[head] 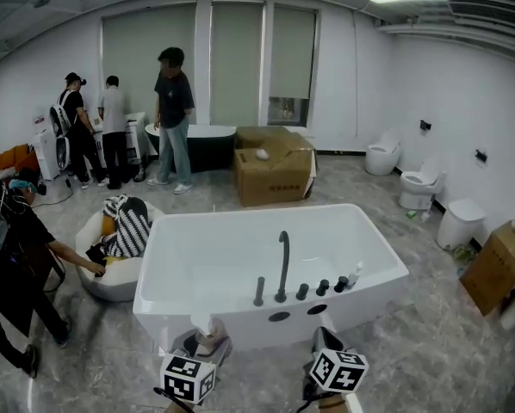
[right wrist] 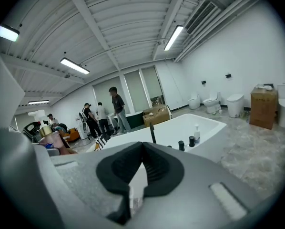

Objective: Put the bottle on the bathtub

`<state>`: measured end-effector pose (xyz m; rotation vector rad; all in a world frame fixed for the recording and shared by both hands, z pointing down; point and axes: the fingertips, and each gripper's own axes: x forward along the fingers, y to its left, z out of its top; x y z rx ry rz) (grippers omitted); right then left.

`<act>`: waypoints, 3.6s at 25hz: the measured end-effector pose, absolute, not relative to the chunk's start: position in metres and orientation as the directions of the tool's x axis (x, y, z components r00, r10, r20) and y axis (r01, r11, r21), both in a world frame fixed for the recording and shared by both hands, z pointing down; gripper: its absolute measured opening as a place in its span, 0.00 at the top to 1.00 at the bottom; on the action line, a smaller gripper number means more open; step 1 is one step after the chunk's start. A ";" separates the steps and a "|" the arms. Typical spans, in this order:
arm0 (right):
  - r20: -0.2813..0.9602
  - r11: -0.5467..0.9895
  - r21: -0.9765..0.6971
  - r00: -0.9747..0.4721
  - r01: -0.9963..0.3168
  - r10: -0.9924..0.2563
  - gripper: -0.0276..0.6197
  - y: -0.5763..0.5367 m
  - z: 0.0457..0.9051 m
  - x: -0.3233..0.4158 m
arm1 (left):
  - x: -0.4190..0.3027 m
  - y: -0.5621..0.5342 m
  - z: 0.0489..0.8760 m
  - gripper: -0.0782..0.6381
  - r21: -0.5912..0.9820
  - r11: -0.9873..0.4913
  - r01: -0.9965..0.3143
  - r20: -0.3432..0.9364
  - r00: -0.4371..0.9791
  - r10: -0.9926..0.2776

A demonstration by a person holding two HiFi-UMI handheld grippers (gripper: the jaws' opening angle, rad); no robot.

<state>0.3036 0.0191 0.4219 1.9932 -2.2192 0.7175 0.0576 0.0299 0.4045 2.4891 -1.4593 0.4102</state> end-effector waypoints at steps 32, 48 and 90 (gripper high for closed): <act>0.398 0.011 -0.226 -0.102 -0.974 -0.912 0.95 -0.166 0.419 0.333 | 0.078 -0.182 0.418 0.57 0.114 -0.502 -0.857 0.349 0.507 -0.788; 0.462 0.002 -0.184 -0.088 -0.983 -0.883 0.95 -0.272 0.438 0.329 | 0.062 -0.290 0.446 0.57 0.153 -0.475 -0.867 0.395 0.494 -0.775; 0.536 0.454 -0.198 -0.483 -0.869 -0.692 0.95 -0.382 0.477 0.278 | 0.017 -0.261 0.471 0.57 0.135 0.058 -0.989 0.452 0.009 -0.892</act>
